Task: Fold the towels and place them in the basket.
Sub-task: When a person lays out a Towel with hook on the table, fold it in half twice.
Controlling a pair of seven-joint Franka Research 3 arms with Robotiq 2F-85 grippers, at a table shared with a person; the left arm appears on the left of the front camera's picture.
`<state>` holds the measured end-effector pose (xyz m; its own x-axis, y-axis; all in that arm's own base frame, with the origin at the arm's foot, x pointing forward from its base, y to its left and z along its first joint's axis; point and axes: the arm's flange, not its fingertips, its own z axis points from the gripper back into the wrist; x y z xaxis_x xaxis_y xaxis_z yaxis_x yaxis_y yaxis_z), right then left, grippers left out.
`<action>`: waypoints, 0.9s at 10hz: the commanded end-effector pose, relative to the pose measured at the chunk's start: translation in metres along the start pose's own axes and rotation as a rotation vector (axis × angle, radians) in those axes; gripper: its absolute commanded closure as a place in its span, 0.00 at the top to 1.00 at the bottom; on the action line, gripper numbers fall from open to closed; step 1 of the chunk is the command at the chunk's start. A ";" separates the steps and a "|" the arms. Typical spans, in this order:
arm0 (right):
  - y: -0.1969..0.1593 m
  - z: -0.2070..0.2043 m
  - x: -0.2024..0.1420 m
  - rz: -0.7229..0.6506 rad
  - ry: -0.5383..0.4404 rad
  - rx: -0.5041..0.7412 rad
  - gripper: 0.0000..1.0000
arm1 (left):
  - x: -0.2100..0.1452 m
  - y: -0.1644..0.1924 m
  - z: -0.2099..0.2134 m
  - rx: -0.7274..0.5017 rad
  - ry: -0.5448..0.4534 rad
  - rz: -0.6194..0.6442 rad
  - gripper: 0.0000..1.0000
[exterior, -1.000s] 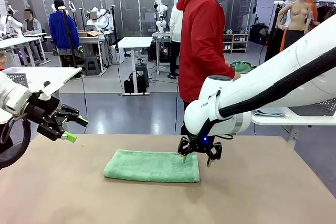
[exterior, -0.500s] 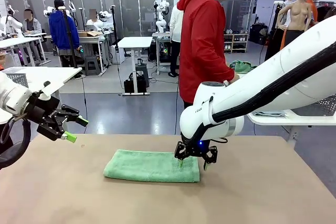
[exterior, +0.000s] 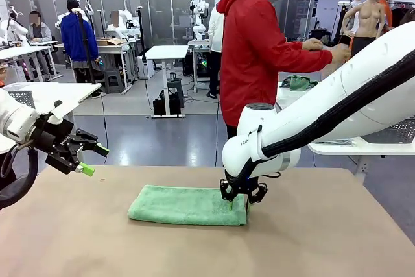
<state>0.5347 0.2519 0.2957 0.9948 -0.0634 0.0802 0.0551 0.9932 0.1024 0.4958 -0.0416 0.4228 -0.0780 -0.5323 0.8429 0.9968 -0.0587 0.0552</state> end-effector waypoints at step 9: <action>-0.051 0.019 -0.014 0.090 -0.036 -0.143 0.00 | 0.000 0.000 0.000 0.000 0.009 -0.001 1.00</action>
<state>0.5269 0.2207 0.3006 0.9940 -0.0008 0.1097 0.0025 0.9999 -0.0152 0.4958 -0.0416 0.4228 -0.0780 -0.5324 0.8429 0.9968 -0.0586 0.0551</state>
